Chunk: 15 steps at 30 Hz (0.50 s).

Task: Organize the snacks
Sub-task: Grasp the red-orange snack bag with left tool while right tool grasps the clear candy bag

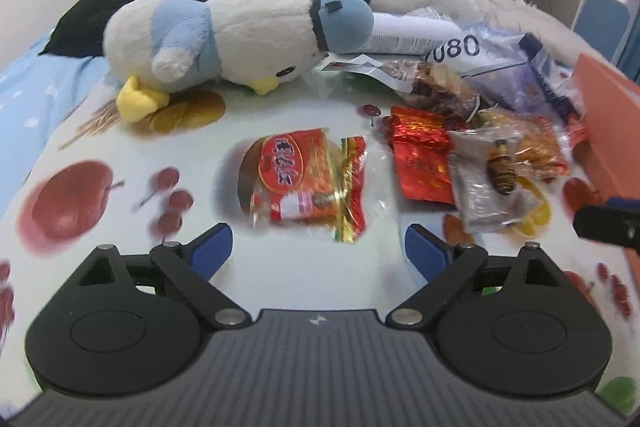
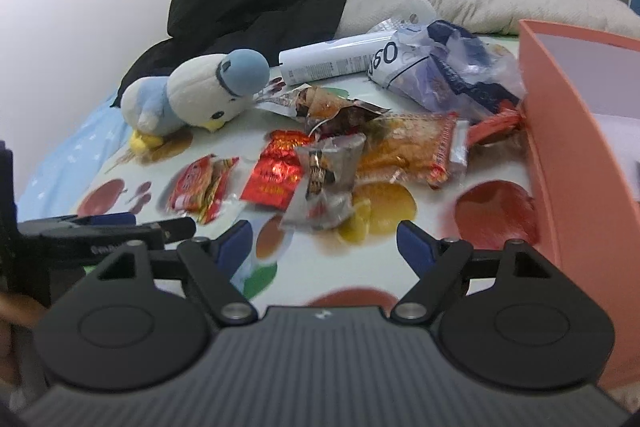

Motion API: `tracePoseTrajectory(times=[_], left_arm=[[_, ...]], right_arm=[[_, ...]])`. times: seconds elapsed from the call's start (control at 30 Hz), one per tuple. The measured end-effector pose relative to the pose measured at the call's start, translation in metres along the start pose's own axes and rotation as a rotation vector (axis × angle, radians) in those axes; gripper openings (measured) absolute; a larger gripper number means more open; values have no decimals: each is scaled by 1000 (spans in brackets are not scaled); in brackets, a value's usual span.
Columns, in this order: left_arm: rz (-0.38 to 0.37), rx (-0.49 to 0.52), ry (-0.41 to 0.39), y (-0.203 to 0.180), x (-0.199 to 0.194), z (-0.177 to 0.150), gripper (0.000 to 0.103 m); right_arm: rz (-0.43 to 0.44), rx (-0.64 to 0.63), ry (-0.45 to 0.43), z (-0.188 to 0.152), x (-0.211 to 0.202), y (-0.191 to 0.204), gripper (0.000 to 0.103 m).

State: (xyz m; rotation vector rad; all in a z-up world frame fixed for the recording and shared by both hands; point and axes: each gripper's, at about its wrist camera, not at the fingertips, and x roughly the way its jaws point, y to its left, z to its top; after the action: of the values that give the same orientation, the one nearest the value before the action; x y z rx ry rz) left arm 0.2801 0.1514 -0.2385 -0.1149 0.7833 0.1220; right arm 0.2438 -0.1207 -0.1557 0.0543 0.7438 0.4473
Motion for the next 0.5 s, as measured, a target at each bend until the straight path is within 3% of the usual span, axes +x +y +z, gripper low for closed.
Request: tracePoseTrajectory(times=[0.17,0.5], left_arm=[[25,59,7,2,28,8,95],[-50,144,4,2,58,21,95]], right_arm=[[0,3,13,12,35,1,80],[-36,-88,37,22,83,13,78]])
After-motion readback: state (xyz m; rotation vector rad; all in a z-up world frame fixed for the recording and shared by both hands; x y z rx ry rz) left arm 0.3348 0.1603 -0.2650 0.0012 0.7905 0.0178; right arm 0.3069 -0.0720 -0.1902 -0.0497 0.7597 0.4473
